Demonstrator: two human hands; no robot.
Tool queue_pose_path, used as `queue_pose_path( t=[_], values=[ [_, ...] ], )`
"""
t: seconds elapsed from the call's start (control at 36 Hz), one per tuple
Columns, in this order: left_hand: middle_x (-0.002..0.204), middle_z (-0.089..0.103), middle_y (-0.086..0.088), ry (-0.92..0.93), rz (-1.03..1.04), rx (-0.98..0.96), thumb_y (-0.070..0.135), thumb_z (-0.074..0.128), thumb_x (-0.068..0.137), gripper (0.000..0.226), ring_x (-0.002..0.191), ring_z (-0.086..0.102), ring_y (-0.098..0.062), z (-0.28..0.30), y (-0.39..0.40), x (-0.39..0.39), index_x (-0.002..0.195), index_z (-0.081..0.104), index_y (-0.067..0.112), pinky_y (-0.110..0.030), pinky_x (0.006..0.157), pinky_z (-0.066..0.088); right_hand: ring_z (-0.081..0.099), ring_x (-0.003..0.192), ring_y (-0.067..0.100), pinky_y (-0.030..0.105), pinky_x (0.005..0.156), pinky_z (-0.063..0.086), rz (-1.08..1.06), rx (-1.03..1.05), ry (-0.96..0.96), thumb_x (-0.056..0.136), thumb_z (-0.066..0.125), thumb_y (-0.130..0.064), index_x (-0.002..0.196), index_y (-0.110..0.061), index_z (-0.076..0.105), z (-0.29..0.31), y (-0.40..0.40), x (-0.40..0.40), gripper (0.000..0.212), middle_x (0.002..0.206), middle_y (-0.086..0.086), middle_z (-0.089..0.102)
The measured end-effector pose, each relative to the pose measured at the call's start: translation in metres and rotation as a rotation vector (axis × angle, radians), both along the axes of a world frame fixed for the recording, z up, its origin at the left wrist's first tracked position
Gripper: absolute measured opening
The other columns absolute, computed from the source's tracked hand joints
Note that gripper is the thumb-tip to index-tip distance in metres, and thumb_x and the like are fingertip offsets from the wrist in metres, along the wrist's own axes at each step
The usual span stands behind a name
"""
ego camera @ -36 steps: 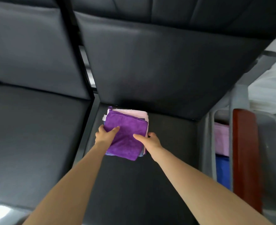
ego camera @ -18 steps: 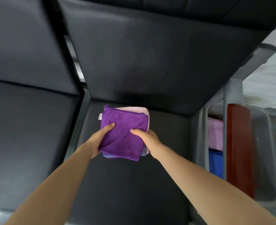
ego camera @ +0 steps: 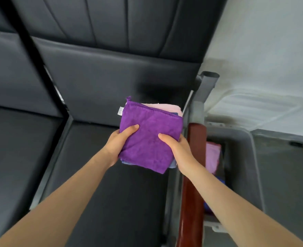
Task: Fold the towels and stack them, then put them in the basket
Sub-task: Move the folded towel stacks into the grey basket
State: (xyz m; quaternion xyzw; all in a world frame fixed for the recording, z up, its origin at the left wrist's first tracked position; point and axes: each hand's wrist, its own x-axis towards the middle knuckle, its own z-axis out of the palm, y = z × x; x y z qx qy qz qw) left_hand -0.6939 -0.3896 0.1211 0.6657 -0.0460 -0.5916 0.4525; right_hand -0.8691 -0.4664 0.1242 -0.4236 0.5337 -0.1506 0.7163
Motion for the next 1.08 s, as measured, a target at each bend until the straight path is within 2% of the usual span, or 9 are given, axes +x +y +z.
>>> queue_pose_path(
  t=[0.25,0.39,0.53,0.61,0.67,0.78,0.89,0.97,1.08],
  values=[
    [0.105,0.069,-0.007,-0.090,-0.021,0.046,0.043,0.076,0.076,0.041,0.095,0.068,-0.027,0.053,-0.019,-0.127,0.104,0.059,0.017,-0.041,0.086,0.056,0.068,0.092,0.016,0.026,0.066,0.052,-0.038,0.027,0.029,0.084,0.072,-0.033,0.110,-0.024,0.060,0.035,-0.016,-0.123,0.030,0.105,0.000,0.070],
    [0.104,0.068,-0.006,-0.123,-0.021,0.055,0.043,0.075,0.078,0.036,0.093,0.067,-0.025,0.059,-0.023,-0.181,0.099,0.058,0.020,-0.035,0.077,0.056,0.068,0.100,0.021,0.042,0.090,0.055,-0.013,0.025,0.033,0.083,0.070,-0.043,0.115,-0.022,0.059,0.035,-0.024,-0.173,0.040,0.110,0.003,0.070],
    [0.110,0.064,-0.007,-0.140,-0.061,0.093,0.046,0.073,0.077,0.047,0.099,0.064,-0.027,0.054,-0.028,-0.213,0.109,0.055,0.018,-0.043,0.090,0.054,0.067,0.103,0.025,0.050,0.093,0.053,-0.038,0.034,0.059,0.073,0.071,-0.057,0.117,-0.028,0.056,0.030,-0.025,-0.205,0.054,0.114,0.004,0.068],
    [0.112,0.063,-0.007,-0.151,-0.087,0.095,0.046,0.071,0.079,0.052,0.099,0.063,-0.027,0.053,-0.030,-0.230,0.117,0.053,0.015,-0.041,0.090,0.053,0.063,0.103,0.026,0.050,0.094,0.052,-0.068,0.028,0.086,0.086,0.065,-0.050,0.095,-0.032,0.049,0.028,-0.022,-0.221,0.025,0.104,0.000,0.064],
    [0.112,0.064,-0.007,-0.151,-0.089,0.107,0.045,0.071,0.080,0.054,0.099,0.064,-0.027,0.052,-0.029,-0.241,0.120,0.053,0.014,-0.039,0.086,0.054,0.062,0.102,0.028,0.050,0.091,0.053,-0.095,0.061,0.115,0.088,0.062,-0.051,0.092,-0.033,0.047,0.024,-0.019,-0.232,0.024,0.104,0.001,0.063],
    [0.114,0.064,-0.007,-0.144,-0.104,0.129,0.045,0.070,0.080,0.056,0.098,0.064,-0.027,0.051,-0.034,-0.261,0.123,0.053,0.013,-0.037,0.085,0.054,0.063,0.104,0.027,0.049,0.095,0.052,-0.139,0.109,0.150,0.080,0.066,-0.059,0.128,-0.022,0.051,0.015,-0.020,-0.253,0.063,0.116,0.005,0.064],
    [0.109,0.066,-0.006,-0.113,-0.185,0.157,0.041,0.067,0.082,0.047,0.095,0.065,-0.025,0.049,-0.047,-0.282,0.118,0.058,0.012,-0.033,0.080,0.053,0.063,0.105,0.028,0.049,0.095,0.051,-0.166,0.156,0.146,0.073,0.070,-0.064,0.137,-0.020,0.046,0.005,-0.029,-0.281,0.081,0.121,0.005,0.063],
    [0.102,0.066,-0.004,-0.087,-0.253,0.189,0.041,0.065,0.083,0.038,0.091,0.064,-0.021,0.044,-0.066,-0.304,0.110,0.060,0.014,-0.026,0.069,0.049,0.064,0.098,0.027,0.039,0.079,0.054,-0.184,0.207,0.172,0.080,0.068,-0.056,0.124,-0.020,0.050,-0.005,-0.047,-0.307,0.060,0.114,0.005,0.063],
    [0.104,0.068,-0.005,-0.056,-0.309,0.208,0.039,0.066,0.084,0.037,0.093,0.066,-0.021,0.025,-0.095,-0.332,0.109,0.060,0.014,-0.028,0.077,0.053,0.064,0.091,0.023,0.033,0.068,0.051,-0.202,0.233,0.169,0.085,0.067,-0.049,0.121,-0.021,0.052,-0.021,-0.077,-0.339,0.048,0.106,0.003,0.064]
  ],
)
